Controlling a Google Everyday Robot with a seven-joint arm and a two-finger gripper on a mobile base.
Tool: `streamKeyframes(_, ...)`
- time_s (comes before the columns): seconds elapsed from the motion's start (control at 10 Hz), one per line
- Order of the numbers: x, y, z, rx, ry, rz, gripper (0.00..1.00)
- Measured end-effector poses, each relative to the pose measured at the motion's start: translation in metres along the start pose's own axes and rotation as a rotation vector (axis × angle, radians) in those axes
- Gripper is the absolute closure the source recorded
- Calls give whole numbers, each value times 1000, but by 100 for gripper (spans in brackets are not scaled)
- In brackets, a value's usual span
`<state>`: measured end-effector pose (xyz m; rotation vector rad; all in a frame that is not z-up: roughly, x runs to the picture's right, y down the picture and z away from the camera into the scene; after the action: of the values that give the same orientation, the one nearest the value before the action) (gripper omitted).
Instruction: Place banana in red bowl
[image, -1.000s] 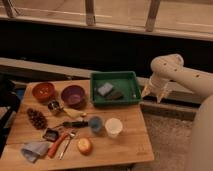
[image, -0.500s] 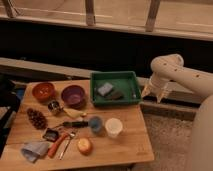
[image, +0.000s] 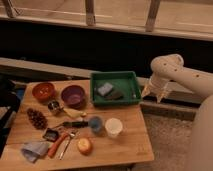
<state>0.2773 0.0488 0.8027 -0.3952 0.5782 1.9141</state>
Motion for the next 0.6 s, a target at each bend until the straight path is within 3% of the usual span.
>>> streamKeyframes(0.4, 1, 0, 0, -2, 1, -5, 38)
streamKeyframes(0.6, 6, 5, -3, 1, -16, -67, 38)
